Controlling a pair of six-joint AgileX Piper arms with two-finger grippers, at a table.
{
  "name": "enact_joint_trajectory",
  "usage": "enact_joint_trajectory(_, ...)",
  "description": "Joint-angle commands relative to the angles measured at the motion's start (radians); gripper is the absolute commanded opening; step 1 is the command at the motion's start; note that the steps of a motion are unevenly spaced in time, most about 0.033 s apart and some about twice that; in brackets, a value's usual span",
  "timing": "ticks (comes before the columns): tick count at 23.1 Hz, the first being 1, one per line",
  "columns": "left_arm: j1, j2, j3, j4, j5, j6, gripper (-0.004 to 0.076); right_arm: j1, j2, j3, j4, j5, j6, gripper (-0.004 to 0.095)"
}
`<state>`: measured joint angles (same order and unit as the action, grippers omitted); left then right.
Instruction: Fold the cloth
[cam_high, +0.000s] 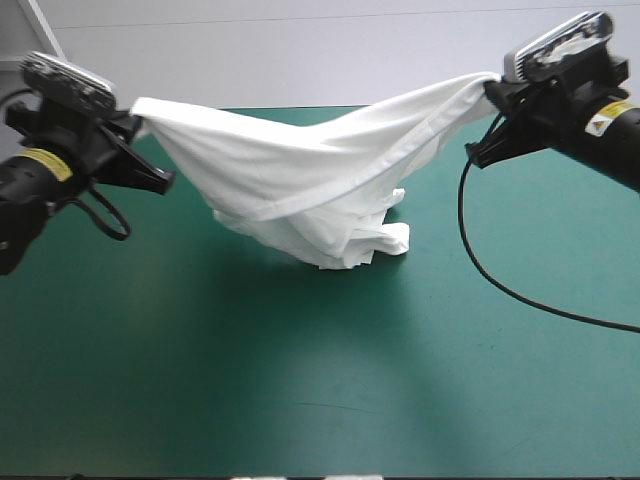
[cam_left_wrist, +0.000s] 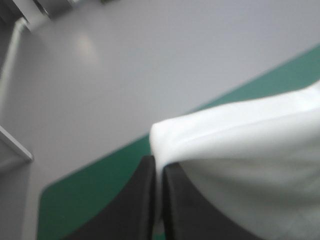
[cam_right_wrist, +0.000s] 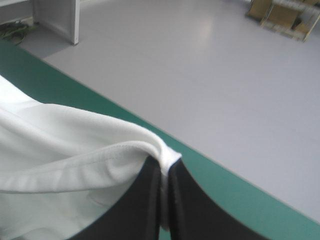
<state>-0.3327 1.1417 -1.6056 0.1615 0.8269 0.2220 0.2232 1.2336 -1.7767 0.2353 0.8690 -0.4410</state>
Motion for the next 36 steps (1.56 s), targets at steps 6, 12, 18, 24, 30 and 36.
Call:
enact_joint_trajectory(6, 0.0, -0.058, -0.4, 0.072, -0.056, 0.005, 0.0019, 0.0, -0.091, -0.299, -0.038, -0.067, -0.004, 0.0)
enact_joint_trajectory(12, 0.0, -0.058, -0.643, 0.043, 0.021, 0.062, 0.0019, 0.0, -0.133, -0.487, -0.057, -0.054, -0.011, 0.0)
enact_joint_trajectory(18, 0.0, -0.019, -0.675, 0.012, 0.146, 0.072, 0.0019, 0.0, -0.134, -0.573, -0.065, 0.044, 0.002, 0.0)
enact_joint_trajectory(24, 0.0, 0.153, -0.438, 0.034, 0.177, 0.072, 0.0019, 0.0, 0.045, -0.573, -0.189, 0.285, 0.074, 0.0)
enact_joint_trajectory(30, 0.0, 0.473, -0.298, 0.115, 0.136, 0.072, 0.0019, 0.0, 0.404, -0.573, -0.218, 0.272, 0.097, 0.0)
enact_joint_trajectory(36, 0.0, 0.842, -0.391, 0.106, 0.097, 0.06, 0.0019, -0.054, 0.755, -0.668, -0.206, 0.16, 0.097, 0.0)
